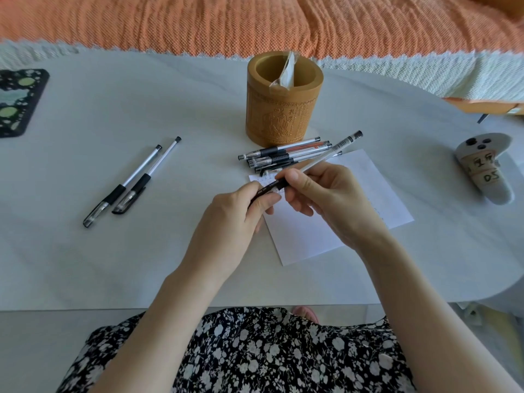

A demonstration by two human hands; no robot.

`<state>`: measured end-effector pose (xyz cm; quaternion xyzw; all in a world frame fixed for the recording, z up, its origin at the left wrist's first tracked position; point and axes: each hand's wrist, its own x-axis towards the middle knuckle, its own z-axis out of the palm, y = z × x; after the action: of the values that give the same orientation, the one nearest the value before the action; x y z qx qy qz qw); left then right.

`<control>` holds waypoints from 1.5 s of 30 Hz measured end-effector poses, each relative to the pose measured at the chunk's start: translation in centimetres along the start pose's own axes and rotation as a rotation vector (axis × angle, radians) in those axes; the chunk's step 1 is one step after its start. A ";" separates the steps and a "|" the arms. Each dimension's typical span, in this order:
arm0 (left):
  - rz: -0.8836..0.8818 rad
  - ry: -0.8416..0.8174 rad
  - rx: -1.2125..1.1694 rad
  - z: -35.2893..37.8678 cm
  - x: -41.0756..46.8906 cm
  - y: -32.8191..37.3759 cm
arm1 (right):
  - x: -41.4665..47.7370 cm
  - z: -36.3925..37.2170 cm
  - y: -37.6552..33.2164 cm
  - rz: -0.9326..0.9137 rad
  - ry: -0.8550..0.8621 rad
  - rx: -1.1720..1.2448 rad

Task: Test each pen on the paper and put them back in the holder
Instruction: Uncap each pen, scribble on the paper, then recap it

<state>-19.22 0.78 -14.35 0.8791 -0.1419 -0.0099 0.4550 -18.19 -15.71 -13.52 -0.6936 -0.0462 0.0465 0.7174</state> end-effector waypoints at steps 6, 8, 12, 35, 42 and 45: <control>-0.003 0.011 0.083 0.5 0.0 0.0 | -0.3 0.1 0.3 -0.010 0.021 -0.041; -0.004 0.000 0.084 0.6 -0.1 0.0 | -0.4 0.1 0.4 0.004 0.022 -0.052; -0.015 -0.017 0.077 0.6 0.0 0.1 | -0.3 0.1 0.5 0.015 0.039 -0.062; -0.114 0.161 0.166 -1.9 0.4 -1.6 | 4.9 0.8 1.2 0.131 0.458 -0.285; -0.092 0.366 0.262 -2.9 0.8 -3.3 | 3.6 0.5 1.1 0.088 0.420 -0.303; -0.093 0.437 0.375 -3.6 0.9 -4.3 | 2.9 0.1 1.0 0.087 0.421 -0.301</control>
<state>-16.79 5.78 -15.58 0.9346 0.0005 0.1853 0.3036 -15.28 -15.17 -14.51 -0.7881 0.1274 -0.0755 0.5974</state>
